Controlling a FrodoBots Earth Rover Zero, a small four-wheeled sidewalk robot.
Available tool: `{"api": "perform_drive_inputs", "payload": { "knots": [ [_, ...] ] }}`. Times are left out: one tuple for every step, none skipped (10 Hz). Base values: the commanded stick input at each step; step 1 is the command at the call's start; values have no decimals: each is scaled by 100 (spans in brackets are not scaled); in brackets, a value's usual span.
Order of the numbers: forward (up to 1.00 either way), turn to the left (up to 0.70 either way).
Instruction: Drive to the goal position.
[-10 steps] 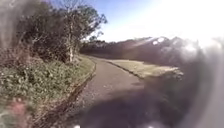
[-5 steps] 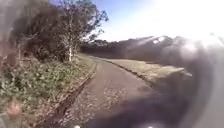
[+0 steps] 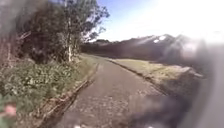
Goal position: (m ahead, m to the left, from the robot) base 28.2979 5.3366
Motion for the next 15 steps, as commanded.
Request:
{"api": "perform_drive_inputs", "payload": {
  "knots": [
    [85, 0],
    [85, 0],
    [85, 0],
    [85, 0],
    [85, 0],
    [85, 0],
    [85, 0],
    [85, 0],
    [85, 0],
    [85, 0],
    [85, 0],
    [85, 0],
    [85, 0],
    [85, 0],
    [85, 0]
  ]
}}
